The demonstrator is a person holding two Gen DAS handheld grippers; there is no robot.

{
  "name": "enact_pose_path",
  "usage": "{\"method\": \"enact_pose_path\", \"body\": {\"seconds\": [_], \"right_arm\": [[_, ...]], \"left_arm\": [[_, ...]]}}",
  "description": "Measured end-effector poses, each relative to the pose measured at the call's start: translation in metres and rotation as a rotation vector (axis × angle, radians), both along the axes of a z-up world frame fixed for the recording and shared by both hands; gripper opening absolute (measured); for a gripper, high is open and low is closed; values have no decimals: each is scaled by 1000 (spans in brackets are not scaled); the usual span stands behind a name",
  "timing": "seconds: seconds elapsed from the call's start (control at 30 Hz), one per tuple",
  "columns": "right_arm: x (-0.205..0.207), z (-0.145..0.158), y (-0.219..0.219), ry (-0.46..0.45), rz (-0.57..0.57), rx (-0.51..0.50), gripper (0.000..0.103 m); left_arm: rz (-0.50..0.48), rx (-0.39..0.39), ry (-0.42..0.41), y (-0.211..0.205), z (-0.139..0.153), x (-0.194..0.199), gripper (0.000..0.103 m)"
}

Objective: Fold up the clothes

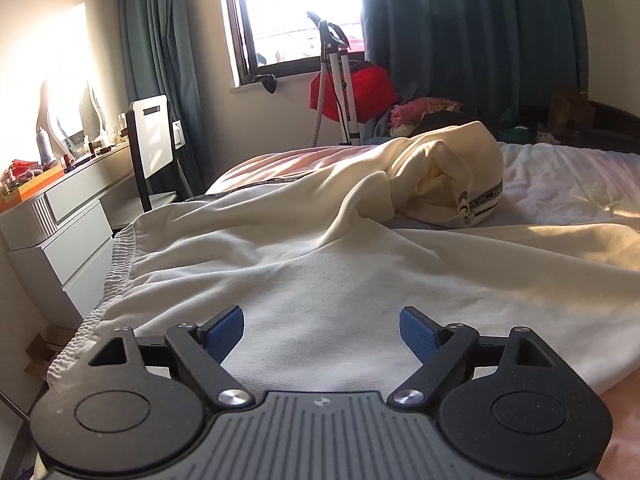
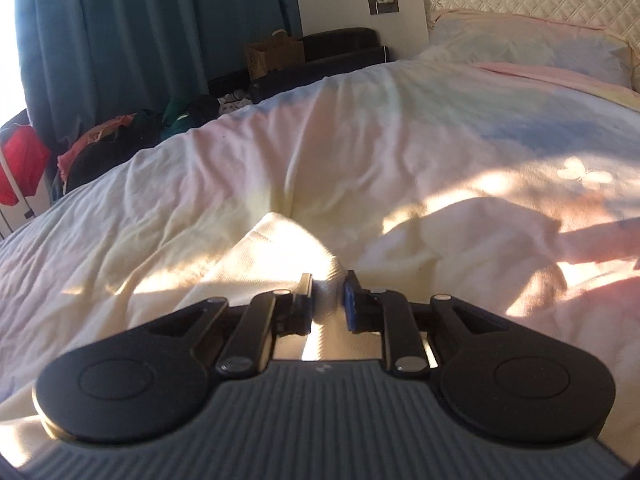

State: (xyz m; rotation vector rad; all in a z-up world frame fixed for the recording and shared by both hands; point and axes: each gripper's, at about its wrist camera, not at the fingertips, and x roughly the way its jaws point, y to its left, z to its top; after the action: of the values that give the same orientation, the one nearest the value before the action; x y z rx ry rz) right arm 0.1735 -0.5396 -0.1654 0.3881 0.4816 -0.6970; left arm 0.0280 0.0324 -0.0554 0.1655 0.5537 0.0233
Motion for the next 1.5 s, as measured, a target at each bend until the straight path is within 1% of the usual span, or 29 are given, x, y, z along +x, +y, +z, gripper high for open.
{"method": "enact_pose_path", "body": {"seconds": [0.03, 0.07, 0.13, 0.17, 0.2, 0.23, 0.27, 0.3, 0.37, 0.43, 0.53, 0.6, 0.67, 0.7, 0.73, 0.8, 0.9, 0.97, 1.03, 1.07, 1.13, 1.2, 1.27, 1.33, 1.37, 1.43, 1.5], "right_arm": [[-1, 8, 7, -2, 6, -5, 29], [-4, 15, 14, -14, 15, -3, 34], [-14, 30, 31, -67, 55, 12, 71], [-20, 38, 42, -93, 83, 19, 76], [-26, 47, 56, -112, 117, 21, 78], [-31, 56, 70, -131, 151, 24, 78], [-37, 65, 84, -149, 187, 30, 78], [-42, 72, 99, -171, 227, 40, 78], [-53, 84, 130, -226, 310, 64, 78], [-62, 89, 160, -264, 396, 88, 77], [-70, 85, 196, -281, 488, 94, 77], [-69, 78, 210, -265, 510, 62, 77], [-63, 71, 213, -242, 516, 28, 77], [-58, 69, 210, -231, 512, 23, 77], [-54, 66, 203, -231, 494, 41, 77], [-47, 62, 180, -256, 424, 129, 77], [-37, 51, 148, -298, 326, 248, 77], [-30, 36, 137, -301, 281, 282, 79], [-16, 19, 131, -274, 260, 306, 79], [-9, 11, 130, -259, 257, 319, 79], [4, 0, 131, -249, 259, 324, 79], [13, -5, 133, -247, 246, 293, 79], [16, -5, 134, -266, 233, 255, 79], [12, -1, 132, -298, 209, 212, 78], [10, 1, 131, -308, 191, 190, 78], [6, 4, 125, -312, 150, 171, 78], [1, 5, 117, -320, 111, 185, 79]], "left_arm": [[-4, -11, 3, 0, 1, -1, 87], [-7, -22, 5, 0, 1, -2, 88], [-7, -39, 4, -1, 1, -5, 89], [-5, -45, 3, -1, 1, -6, 90], [-9, -55, 7, -2, 0, -6, 90], [-38, -68, 20, -5, -1, -4, 91], [-91, -86, 46, -8, -2, 0, 91], [-177, -118, 94, -12, -5, 9, 90], [-246, -150, 118, -21, -7, 22, 89], [-269, -154, 132, -36, -8, 40, 89], [-267, -169, 106, -65, -9, 78, 90], [-238, -200, 97, -84, -11, 111, 90], [-196, -239, 89, -104, -14, 147, 91], [-178, -266, 79, -114, -17, 167, 91], [-164, -282, 67, -123, -19, 185, 92], [-128, -305, 51, -142, -25, 222, 93], [-34, -301, 58, -168, -37, 273, 93], [22, -284, 76, -181, -48, 299, 92], [57, -303, 64, -189, -56, 312, 89], [72, -312, 57, -194, -59, 318, 89], [38, -332, 20, -206, -57, 321, 91], [-9, -357, -17, -219, -52, 323, 91], [-136, -402, -54, -237, -40, 322, 91], [-198, -428, -64, -252, -25, 319, 96], [-227, -440, -67, -260, -19, 317, 97], [-235, -437, -47, -263, -11, 310, 97], [-266, -412, -20, -254, -7, 292, 97]]}}
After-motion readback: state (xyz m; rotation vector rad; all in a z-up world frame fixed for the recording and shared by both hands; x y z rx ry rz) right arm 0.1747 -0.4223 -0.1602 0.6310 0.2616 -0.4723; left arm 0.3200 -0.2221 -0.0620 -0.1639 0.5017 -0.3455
